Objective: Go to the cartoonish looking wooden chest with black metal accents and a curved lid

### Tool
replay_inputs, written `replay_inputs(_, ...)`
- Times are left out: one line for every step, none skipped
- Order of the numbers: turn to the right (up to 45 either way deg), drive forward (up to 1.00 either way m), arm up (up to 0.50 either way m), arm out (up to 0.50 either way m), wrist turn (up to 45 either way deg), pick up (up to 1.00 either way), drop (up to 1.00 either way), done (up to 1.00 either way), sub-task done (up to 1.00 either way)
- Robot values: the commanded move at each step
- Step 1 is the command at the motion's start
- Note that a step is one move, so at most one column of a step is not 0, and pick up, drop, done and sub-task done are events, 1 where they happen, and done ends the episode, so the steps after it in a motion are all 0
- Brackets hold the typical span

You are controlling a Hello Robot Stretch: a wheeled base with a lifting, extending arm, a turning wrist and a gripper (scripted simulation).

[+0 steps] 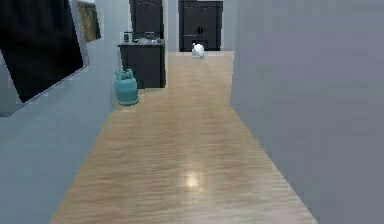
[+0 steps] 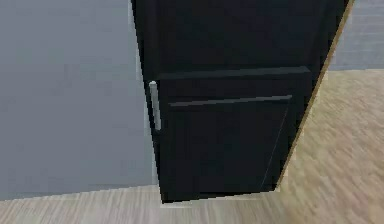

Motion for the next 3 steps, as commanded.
replay_inputs(0.0,1.0,0.0,0.0,0.0,0.0,0.0,0.0,0.0)
replay_inputs(0.0,1.0,0.0,0.0,0.0,0.0,0.0,0.0,0.0)
replay_inputs(0.0,1.0,0.0,0.0,0.0,0.0,0.0,0.0,0.0)
